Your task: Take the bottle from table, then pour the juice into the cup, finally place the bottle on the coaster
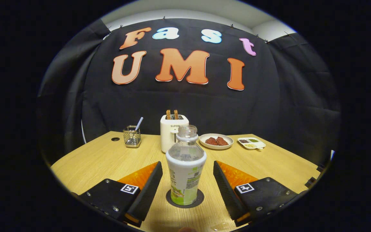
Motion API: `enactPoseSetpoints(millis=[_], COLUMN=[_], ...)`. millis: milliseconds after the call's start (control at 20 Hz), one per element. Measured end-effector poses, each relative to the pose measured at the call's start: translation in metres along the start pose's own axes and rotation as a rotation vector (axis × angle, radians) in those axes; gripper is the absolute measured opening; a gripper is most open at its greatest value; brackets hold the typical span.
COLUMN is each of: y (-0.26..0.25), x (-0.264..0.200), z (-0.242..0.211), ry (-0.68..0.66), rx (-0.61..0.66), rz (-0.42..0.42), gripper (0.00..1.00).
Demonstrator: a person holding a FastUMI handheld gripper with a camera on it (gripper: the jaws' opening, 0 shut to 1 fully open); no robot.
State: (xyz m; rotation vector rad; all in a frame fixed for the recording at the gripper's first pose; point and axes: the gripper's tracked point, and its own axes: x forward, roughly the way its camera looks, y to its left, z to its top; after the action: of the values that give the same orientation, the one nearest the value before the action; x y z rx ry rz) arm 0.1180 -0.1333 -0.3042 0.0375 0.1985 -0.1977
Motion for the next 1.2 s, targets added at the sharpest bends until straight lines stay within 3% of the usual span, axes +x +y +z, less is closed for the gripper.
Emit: enactPoseSetpoints(millis=[300, 600, 850, 1200], y=[0.015, 0.06, 0.085, 0.054], x=[-0.071, -0.147, -0.206, -0.275], z=[0.087, 0.152, 0.181, 0.194], ry=[-0.122, -0.193, -0.219, -0.28], rx=[-0.083, -0.121, -0.154, -0.118], rz=[-0.027, 0.068, 0.129, 0.088], gripper=[0.94, 0.94, 0.94, 0.95])
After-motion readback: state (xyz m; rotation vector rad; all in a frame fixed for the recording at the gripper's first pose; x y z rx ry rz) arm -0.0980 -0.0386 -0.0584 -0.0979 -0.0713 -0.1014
